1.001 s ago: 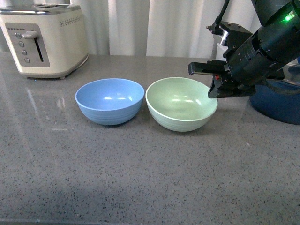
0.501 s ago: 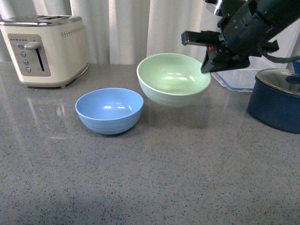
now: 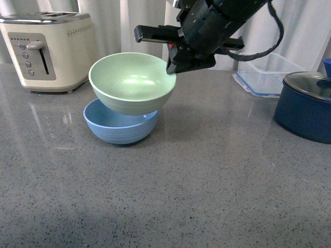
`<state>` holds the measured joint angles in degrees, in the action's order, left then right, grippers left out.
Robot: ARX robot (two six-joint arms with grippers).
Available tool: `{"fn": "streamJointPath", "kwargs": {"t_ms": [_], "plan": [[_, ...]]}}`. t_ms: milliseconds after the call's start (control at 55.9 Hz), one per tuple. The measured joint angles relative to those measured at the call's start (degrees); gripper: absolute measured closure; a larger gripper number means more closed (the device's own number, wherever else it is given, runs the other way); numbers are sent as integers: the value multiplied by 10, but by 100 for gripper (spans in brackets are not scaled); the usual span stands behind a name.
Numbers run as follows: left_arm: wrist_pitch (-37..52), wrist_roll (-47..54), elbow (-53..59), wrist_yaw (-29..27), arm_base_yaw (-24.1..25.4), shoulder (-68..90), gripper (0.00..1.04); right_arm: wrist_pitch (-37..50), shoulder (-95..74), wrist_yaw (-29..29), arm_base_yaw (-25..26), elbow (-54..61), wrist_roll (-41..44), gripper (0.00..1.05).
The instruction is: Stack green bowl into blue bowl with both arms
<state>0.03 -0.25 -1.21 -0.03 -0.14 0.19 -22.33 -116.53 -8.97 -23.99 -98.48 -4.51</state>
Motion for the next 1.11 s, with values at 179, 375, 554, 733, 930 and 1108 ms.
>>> {"fn": "streamJointPath", "kwargs": {"t_ms": [179,375,554,733,930,1108], "plan": [[0,0,0,0,0,0,7,0,-31,-9,-12,-21,-2,104],[0,0,0,0,0,0,7,8,-41,-30,-19,-27,-2,97],[0,0,0,0,0,0,7,24,-30,-40,-15,-6,-7,58],[0,0,0,0,0,0,7,35,25,-40,6,48,-13,28],[0,0,0,0,0,0,7,55,154,-35,53,161,-14,10],[0,0,0,0,0,0,7,67,357,-9,130,370,13,10]]}}
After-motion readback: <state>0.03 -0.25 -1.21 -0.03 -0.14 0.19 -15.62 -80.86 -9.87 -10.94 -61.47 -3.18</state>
